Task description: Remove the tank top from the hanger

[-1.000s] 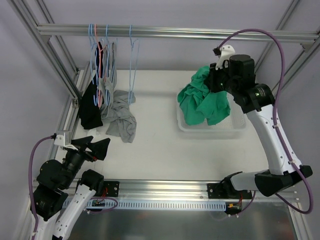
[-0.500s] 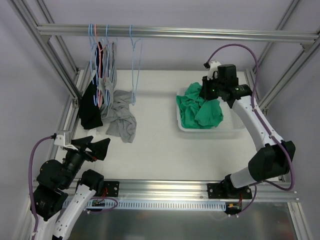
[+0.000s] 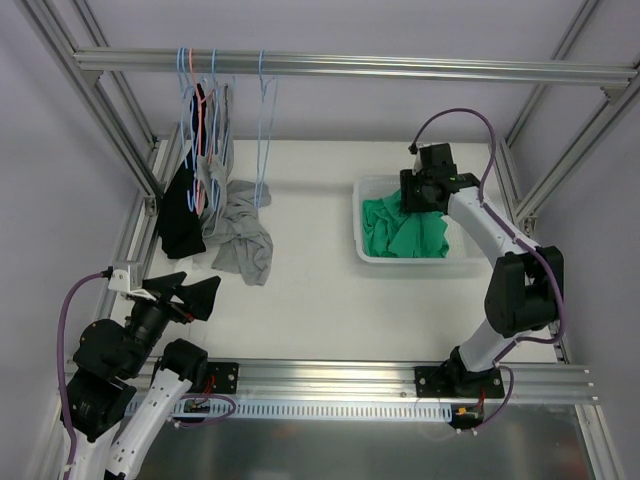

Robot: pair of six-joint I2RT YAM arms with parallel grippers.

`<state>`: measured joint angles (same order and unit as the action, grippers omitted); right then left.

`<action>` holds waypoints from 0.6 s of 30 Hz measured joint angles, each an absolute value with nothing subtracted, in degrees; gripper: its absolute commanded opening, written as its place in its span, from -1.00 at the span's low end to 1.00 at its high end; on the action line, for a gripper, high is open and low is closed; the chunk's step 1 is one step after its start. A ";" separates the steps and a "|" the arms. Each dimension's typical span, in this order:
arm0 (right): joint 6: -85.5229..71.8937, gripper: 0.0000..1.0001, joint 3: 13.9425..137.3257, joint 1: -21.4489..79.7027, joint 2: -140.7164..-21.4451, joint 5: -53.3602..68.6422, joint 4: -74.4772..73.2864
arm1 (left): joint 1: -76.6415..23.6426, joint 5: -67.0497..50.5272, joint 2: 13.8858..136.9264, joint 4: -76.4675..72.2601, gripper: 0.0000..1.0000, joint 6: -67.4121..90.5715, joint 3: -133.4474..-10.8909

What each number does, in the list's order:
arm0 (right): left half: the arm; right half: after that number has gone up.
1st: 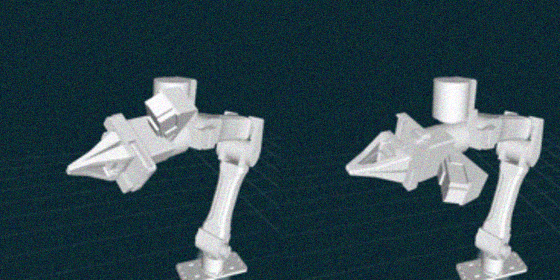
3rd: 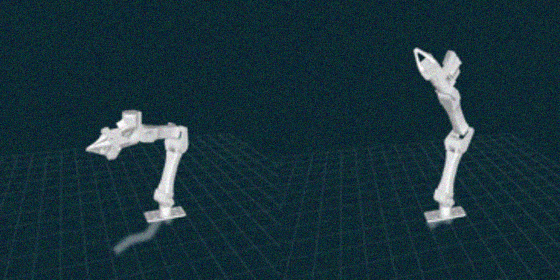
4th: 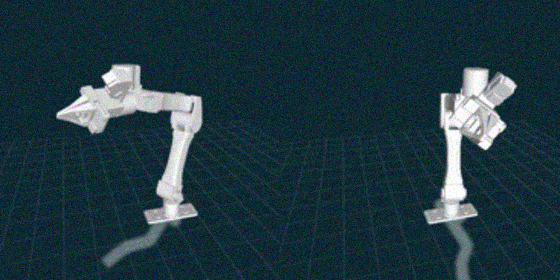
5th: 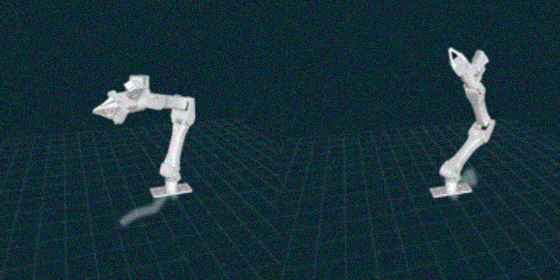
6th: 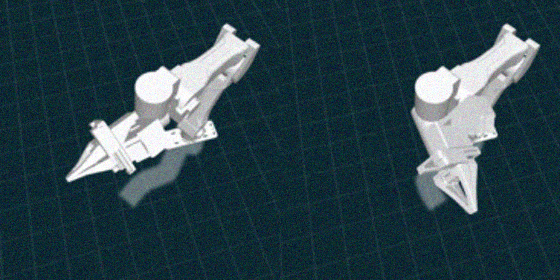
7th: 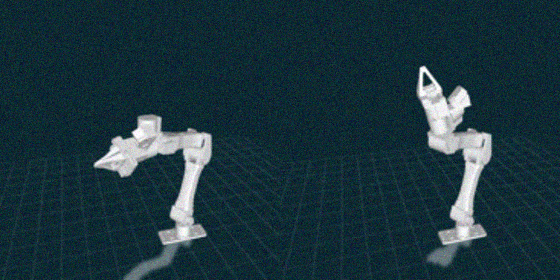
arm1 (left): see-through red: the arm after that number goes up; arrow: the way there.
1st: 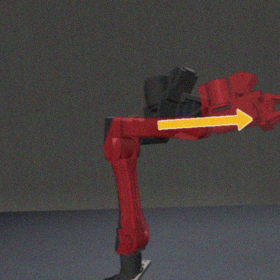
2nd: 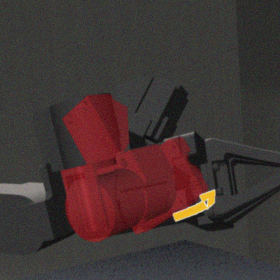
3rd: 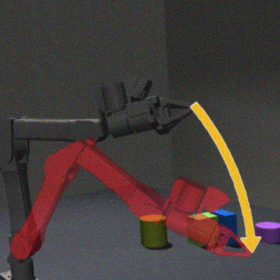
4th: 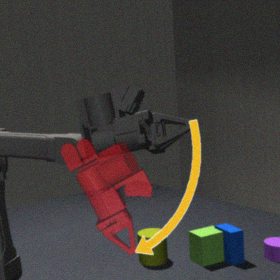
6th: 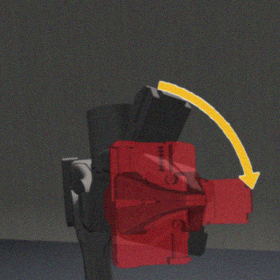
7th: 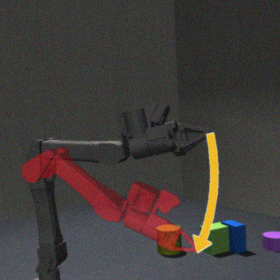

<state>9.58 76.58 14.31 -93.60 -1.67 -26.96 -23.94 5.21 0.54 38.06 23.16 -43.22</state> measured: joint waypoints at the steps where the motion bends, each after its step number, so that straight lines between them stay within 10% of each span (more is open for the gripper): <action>1: 9.26 0.27 76.58 14.70 -94.24 -1.54 -26.79 | -23.94 5.21 0.54 38.06 0.97 23.16 -43.22; 5: 7.60 0.96 76.55 16.32 -95.26 -3.66 -27.18 | -23.94 5.19 0.60 38.06 0.97 23.16 -43.22; 18: 2.37 0.99 76.71 16.49 -68.55 -8.93 -30.72 | -23.94 3.99 3.84 38.06 0.97 23.14 -43.22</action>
